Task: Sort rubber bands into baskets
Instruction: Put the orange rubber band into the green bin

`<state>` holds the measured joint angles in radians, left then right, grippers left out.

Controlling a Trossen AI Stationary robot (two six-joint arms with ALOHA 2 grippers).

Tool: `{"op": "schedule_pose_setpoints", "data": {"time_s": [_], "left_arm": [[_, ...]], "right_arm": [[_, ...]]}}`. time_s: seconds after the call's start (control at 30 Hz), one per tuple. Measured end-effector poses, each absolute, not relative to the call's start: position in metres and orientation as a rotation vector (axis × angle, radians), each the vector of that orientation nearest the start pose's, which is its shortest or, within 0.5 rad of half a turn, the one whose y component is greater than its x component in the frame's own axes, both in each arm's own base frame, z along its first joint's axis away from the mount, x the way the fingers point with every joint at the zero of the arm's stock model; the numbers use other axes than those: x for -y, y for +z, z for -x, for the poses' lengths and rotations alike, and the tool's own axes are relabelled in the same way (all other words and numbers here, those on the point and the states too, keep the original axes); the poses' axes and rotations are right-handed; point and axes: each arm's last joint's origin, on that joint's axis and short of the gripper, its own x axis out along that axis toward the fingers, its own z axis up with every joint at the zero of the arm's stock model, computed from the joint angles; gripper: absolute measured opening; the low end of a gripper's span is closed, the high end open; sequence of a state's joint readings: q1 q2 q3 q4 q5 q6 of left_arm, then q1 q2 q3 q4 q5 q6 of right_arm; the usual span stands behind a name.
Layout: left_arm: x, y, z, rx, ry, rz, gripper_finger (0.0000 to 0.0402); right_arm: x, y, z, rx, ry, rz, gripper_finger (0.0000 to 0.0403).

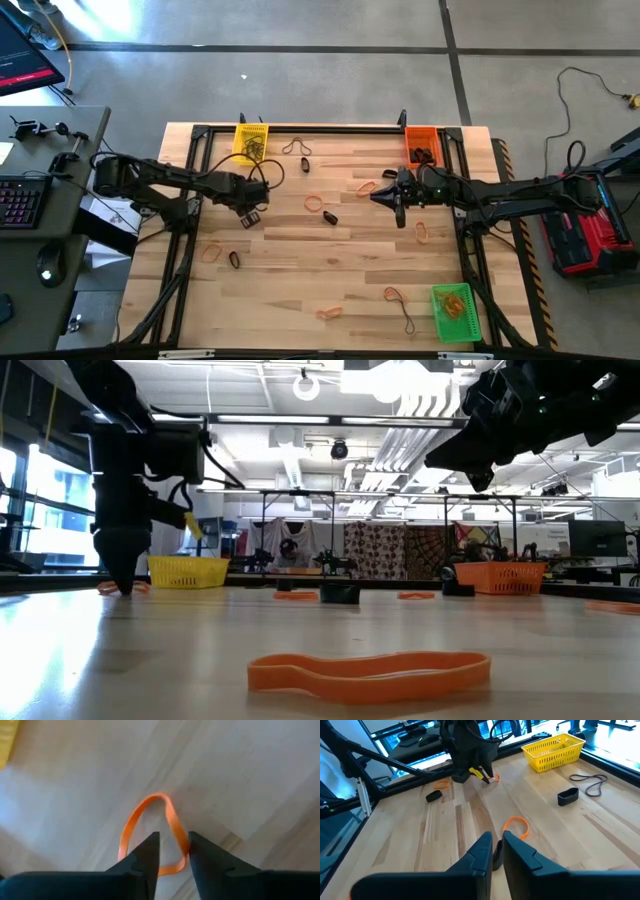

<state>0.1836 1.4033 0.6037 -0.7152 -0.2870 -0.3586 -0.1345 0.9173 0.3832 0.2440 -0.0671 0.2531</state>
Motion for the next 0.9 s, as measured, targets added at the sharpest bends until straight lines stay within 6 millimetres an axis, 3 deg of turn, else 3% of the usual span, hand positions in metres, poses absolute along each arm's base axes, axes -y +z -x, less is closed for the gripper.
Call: {"op": "schedule_pose_setpoints", "data": {"time_s": [0.23, 0.63, 0.9], "left_arm": [[-0.038, 0.142, -0.200, -1.305, 0.586, 0.183, 0.0006], [-0.018, 0.189, -0.251, -0.635, 0.161, 0.356, 0.0002], [-0.003, 0.200, -0.266, -0.454, 0.030, 0.369, 0.0001]], "right_arm": [[0.020, 0.212, -0.192, -0.283, -0.160, -0.243, 0.0032], [-0.010, 0.205, -0.199, -0.307, -0.184, -0.135, 0.0032], [-0.027, 0.186, -0.223, -0.288, -0.155, -0.104, 0.0032]]}}
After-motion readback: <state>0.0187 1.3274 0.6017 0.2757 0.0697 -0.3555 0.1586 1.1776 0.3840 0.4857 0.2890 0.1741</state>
